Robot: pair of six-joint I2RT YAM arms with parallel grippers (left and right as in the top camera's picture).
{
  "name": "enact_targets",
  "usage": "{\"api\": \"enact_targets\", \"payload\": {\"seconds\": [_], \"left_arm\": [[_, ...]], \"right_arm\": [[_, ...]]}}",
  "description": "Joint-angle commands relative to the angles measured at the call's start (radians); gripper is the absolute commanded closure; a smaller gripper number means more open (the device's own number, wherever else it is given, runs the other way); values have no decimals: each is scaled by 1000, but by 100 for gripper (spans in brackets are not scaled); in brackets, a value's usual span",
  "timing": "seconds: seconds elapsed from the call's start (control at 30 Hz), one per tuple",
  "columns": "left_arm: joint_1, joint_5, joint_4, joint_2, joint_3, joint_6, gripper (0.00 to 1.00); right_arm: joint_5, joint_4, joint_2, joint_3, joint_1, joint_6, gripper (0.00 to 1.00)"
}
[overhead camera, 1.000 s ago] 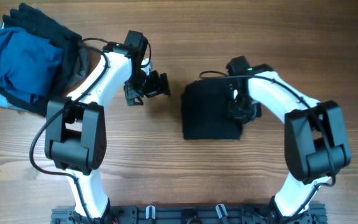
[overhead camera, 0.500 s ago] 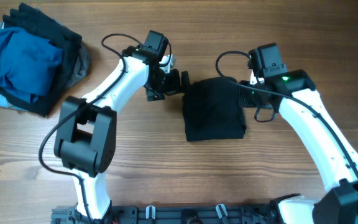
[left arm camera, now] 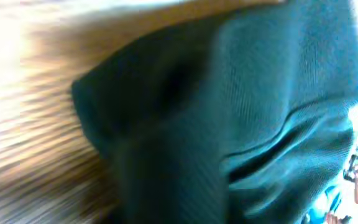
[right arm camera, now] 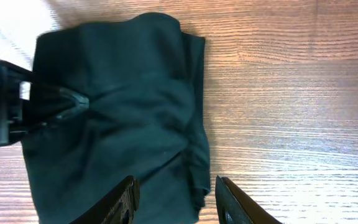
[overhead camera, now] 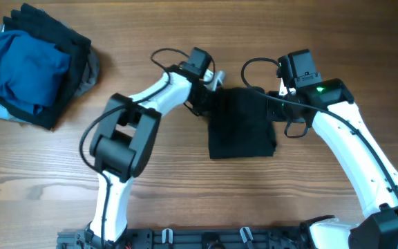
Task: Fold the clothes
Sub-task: 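Grasp the folded shirt with the left gripper and carry it to the pile, then place the shirt on the clothes pile and release with the left gripper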
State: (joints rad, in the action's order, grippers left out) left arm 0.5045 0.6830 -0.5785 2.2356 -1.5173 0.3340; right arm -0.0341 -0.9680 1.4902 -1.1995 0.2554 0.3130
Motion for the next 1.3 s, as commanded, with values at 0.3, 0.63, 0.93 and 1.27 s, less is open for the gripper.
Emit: {"api": "enact_targets", "payload": {"seconds": [0.3,0.63,0.93,1.27], "left_arm": [[-141,-444,-50,-209,-27,-42,96],[-401,-759,-3,-468,-28,-50,96],[-634,-763,122,-475,-28,-95,95],[-842,-763,254,-475,-28,-60,96]], "right_arm": [[5,-28,-15,-5,2,1,55],[5,-20,-15,-5,2,2,55],[5,-21,-15,-5,2,1,55],[5,-20,-15,-5,2,2,53]]}}
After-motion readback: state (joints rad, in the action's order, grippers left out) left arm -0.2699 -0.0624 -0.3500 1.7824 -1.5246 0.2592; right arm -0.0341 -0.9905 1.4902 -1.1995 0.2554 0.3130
